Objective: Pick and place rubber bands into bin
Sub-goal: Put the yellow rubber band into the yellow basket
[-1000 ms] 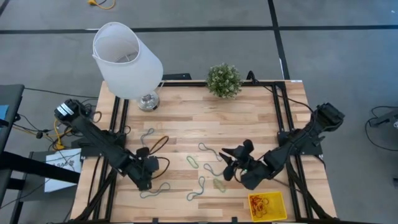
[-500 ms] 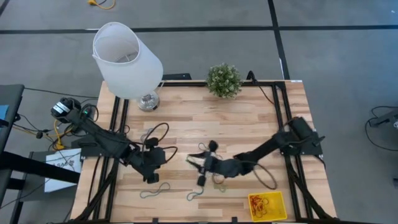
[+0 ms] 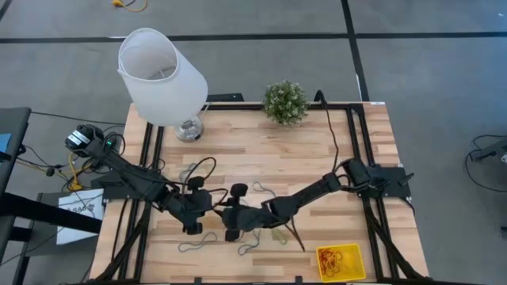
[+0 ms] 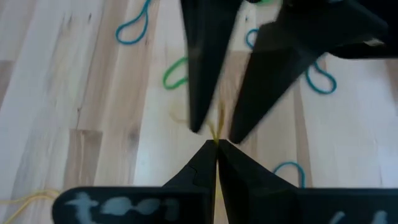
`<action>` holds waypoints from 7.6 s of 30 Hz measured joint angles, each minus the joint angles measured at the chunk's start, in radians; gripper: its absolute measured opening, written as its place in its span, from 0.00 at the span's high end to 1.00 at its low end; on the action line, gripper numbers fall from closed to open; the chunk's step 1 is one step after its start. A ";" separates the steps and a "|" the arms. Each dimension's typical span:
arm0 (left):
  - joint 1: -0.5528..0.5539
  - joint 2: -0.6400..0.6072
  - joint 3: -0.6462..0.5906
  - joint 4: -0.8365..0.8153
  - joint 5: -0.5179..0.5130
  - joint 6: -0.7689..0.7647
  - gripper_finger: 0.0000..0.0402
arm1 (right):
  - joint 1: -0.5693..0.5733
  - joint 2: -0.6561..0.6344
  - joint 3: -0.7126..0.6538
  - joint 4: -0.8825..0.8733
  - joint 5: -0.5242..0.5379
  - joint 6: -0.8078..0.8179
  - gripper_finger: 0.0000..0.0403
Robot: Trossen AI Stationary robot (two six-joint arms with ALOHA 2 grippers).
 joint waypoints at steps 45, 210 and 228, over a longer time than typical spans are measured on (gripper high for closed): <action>0.000 -0.001 0.001 0.003 0.015 0.015 0.93 | -0.009 -0.003 0.017 -0.155 -0.105 0.176 1.00; 0.469 0.060 -0.395 0.221 -0.034 -0.047 0.65 | 0.214 -0.877 -0.823 -0.491 0.440 1.186 0.76; 0.451 0.059 -0.483 0.342 -0.020 -0.203 0.90 | 0.214 -0.877 -0.823 -0.474 0.440 1.186 0.76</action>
